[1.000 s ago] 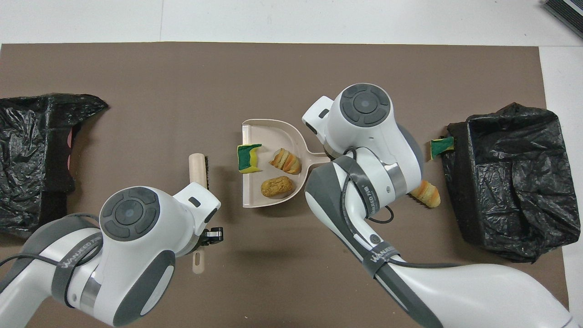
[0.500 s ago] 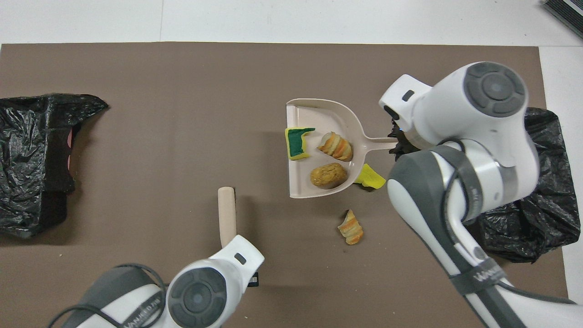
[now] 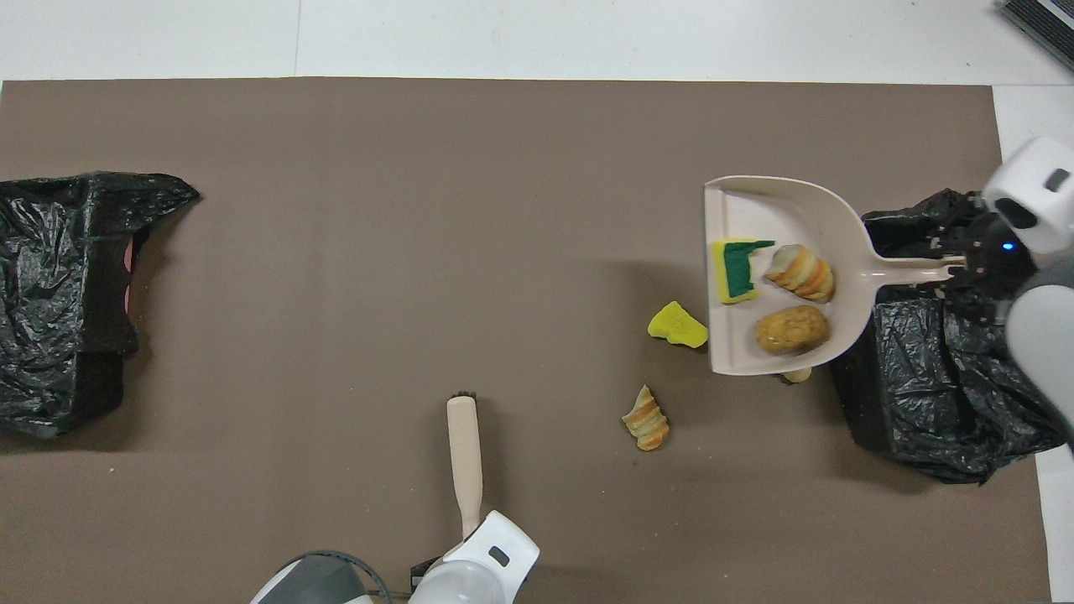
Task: Sweep and dump trash in bin
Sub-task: 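Carry the dustpan with the right gripper to the nearer bin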
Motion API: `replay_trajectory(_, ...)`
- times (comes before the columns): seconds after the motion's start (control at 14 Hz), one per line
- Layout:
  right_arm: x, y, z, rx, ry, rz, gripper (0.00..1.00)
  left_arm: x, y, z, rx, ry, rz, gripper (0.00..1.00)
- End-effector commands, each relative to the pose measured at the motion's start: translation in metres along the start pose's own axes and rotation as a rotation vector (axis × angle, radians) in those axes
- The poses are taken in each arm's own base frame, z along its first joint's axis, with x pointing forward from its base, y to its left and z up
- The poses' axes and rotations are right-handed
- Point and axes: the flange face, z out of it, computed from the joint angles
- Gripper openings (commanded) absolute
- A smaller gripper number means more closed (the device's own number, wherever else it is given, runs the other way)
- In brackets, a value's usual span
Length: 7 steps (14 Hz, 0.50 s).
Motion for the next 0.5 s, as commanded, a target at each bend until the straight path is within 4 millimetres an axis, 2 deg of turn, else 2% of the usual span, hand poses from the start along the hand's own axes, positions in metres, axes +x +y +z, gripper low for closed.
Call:
replay_trajectory(0.0, -0.081, -0.028, -0.010, -0.013, 0.031, -0.018, 0.00, -0.002, -0.004, 0.005, -0.008, 0.020, -0.007, 0.04)
replay_trajectory(0.07, -0.107, -0.037, -0.013, -0.009, 0.016, -0.026, 0.00, -0.001, -0.005, 0.005, -0.009, 0.016, -0.013, 0.22)
replay_trajectory(0.14, -0.125, -0.045, -0.015, -0.001, 0.006, -0.031, 0.00, 0.000, -0.004, 0.005, -0.011, 0.016, -0.014, 0.58)
replay_trajectory(0.21, -0.148, -0.056, -0.020, 0.004, -0.032, -0.023, 0.00, 0.000, -0.003, 0.003, -0.013, 0.016, -0.018, 1.00)
replay_trajectory(0.29, -0.165, -0.063, -0.022, 0.031, -0.108, -0.027, 0.00, 0.000, -0.002, 0.002, -0.012, 0.015, -0.018, 1.00)
replay_trajectory(0.43, -0.179, -0.066, -0.026, 0.051, -0.211, -0.051, 0.00, 0.006, -0.001, -0.001, -0.014, 0.014, -0.025, 1.00)
